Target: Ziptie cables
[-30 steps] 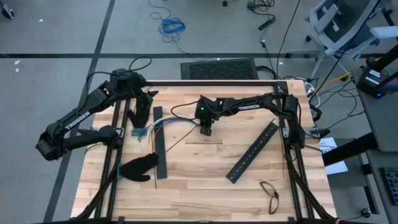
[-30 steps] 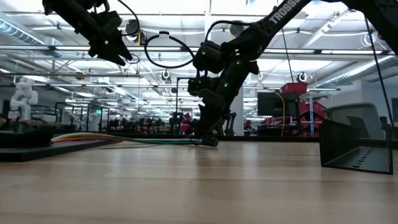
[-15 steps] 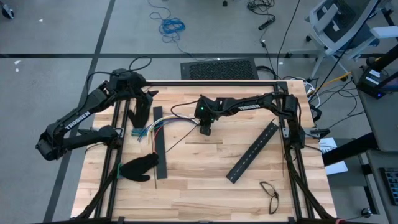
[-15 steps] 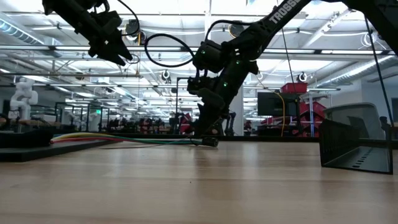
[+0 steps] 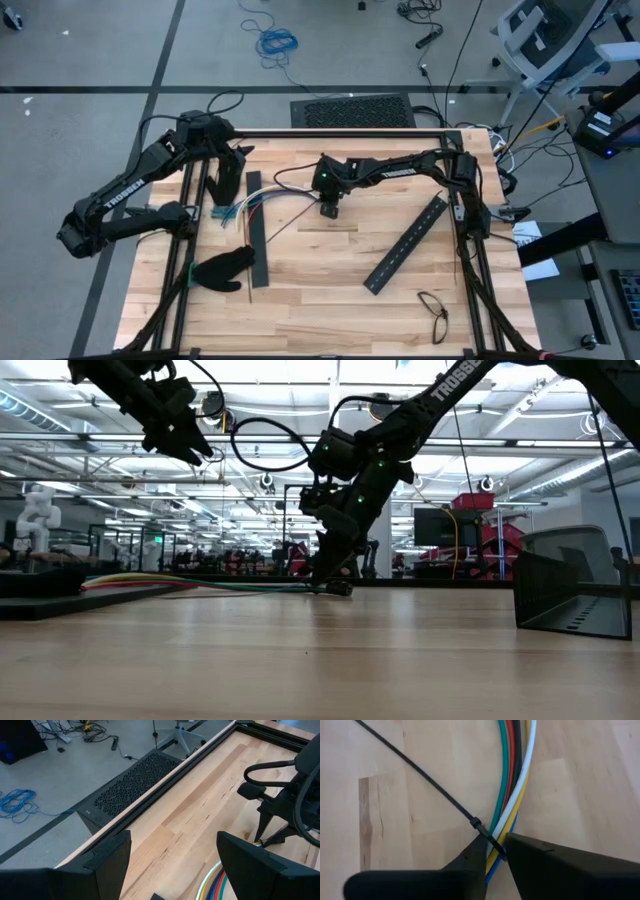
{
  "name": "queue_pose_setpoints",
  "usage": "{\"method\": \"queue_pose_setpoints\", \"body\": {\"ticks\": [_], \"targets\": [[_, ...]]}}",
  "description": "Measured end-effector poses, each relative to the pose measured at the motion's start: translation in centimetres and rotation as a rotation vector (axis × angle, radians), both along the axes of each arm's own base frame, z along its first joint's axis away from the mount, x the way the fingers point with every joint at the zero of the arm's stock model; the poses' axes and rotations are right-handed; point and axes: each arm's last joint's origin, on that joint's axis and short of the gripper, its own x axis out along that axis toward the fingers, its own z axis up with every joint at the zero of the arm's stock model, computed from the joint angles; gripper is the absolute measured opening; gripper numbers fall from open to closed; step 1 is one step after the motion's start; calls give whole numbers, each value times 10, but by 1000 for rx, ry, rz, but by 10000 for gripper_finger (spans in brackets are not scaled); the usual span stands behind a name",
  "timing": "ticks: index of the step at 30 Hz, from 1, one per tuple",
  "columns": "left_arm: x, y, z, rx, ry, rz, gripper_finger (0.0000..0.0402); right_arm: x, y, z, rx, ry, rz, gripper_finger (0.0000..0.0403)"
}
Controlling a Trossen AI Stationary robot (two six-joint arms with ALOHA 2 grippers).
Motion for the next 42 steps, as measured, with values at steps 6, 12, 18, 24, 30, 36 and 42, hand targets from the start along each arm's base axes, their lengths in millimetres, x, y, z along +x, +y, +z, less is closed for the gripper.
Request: {"method": "queue_pose_setpoints", "body": {"ticks": [6,12,18,24,30,36,42], "targets": [[0,0,0,0,0,0,290,0,-2,0,28,-1,-47,9],[0,0,-1,7,-2,-1,290,1,-4,8,88,12,-68,2],[2,1,-24,-34,2,-3,290,4,-12,19,165,-8,-98,1],[1,-1,-54,-94,-36,3,290,-4,-14,44,215,-49,-105,1],[0,-1,-60,-43,-111,23,290,-17,-20,75,235,-112,-87,0],[17,5,-59,-45,-322,-117,290,-17,-10,92,309,-189,-14,0],[40,14,-66,-124,-435,-243,290,-14,1,106,351,-268,29,0]]}}
